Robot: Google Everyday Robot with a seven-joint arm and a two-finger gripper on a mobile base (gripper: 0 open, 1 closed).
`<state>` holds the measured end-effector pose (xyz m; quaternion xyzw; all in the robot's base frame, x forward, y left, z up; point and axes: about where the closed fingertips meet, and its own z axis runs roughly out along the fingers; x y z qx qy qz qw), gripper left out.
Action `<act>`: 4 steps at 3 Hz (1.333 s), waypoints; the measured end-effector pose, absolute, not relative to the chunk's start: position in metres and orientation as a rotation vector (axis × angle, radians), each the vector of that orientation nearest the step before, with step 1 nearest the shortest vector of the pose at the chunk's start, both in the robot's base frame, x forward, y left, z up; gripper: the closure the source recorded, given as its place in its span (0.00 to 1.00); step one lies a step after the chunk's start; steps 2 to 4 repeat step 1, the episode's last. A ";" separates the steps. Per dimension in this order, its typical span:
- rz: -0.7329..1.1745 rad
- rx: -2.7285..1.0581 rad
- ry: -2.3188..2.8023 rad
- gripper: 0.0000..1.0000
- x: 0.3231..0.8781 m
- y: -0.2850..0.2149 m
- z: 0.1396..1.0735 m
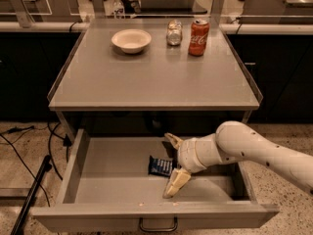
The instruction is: Place rxbar blueberry into top drawer
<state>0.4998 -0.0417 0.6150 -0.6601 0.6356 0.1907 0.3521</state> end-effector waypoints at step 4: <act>0.493 -1.708 1.645 0.00 0.500 -0.042 0.615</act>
Offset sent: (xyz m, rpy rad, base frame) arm 0.0000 0.0000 0.0000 0.0000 0.0000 0.0000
